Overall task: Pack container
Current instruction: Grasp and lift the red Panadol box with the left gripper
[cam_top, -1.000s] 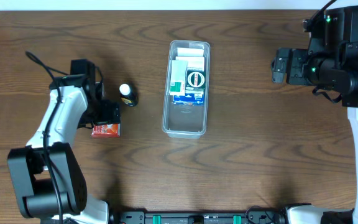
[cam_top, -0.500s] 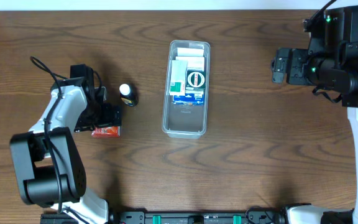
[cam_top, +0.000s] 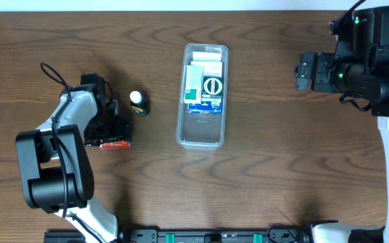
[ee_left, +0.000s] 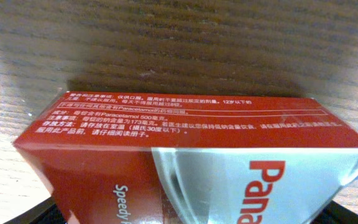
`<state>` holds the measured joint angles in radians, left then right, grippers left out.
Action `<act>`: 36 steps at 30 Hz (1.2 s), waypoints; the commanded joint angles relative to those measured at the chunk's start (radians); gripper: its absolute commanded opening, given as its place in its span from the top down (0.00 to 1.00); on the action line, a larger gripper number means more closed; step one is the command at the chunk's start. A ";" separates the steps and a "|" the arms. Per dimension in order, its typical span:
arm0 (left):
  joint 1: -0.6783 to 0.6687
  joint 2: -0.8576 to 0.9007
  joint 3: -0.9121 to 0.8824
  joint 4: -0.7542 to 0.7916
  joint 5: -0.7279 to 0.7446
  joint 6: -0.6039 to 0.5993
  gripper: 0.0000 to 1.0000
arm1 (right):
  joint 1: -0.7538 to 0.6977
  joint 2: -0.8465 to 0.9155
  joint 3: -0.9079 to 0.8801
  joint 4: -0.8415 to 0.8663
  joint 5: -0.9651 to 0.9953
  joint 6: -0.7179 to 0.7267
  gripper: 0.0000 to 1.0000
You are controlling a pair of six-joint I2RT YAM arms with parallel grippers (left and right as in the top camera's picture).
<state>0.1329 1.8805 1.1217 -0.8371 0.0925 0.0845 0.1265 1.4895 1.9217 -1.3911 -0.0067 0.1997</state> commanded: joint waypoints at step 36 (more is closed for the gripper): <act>-0.804 -0.420 0.076 0.255 -0.111 -0.370 0.18 | -0.008 -0.014 0.000 -0.001 0.006 -0.014 0.01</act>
<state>-0.6228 1.3861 1.1809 -0.5961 0.0700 -0.2119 0.1265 1.4895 1.9213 -1.3914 -0.0067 0.1997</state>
